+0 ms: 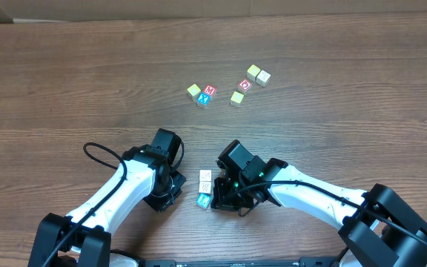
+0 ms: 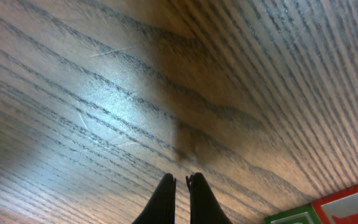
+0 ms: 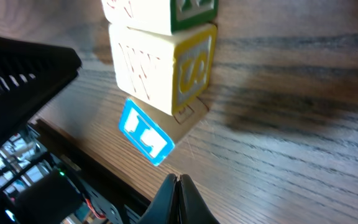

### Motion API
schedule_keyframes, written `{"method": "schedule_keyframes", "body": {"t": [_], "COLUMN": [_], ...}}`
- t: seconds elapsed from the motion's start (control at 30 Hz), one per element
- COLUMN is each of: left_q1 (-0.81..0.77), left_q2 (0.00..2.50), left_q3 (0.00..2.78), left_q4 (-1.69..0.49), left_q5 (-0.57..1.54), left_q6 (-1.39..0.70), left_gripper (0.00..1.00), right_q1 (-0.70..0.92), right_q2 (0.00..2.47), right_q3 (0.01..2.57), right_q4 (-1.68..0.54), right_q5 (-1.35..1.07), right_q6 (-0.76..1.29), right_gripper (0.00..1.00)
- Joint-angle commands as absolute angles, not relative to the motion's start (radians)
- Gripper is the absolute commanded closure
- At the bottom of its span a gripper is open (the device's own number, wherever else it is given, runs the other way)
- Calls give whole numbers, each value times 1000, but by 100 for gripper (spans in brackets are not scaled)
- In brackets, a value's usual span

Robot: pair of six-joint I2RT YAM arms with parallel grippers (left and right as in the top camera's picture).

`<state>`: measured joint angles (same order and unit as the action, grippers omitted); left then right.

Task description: Flip 5 blocks

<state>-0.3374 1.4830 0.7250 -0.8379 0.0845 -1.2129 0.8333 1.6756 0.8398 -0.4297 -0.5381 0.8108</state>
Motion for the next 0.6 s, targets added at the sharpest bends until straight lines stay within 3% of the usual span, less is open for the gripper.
{"method": "schedule_keyframes", "body": {"t": [0.0,0.57], "left_q1": [-329,-329], "left_q2": [1466,1466], "left_q3": [723,723], "left_q4": [-840,-839], "left_q5": [72,72], "left_q6": [-1188,-1184], "left_gripper": [96,96], "right_q1": [837,837], "right_q2": [1679,1691], "right_q3": [843,822], "right_q4": [-411,-397], "right_q5": [-521,-482], "right_q6": [839,865], "right_gripper": [96,96]}}
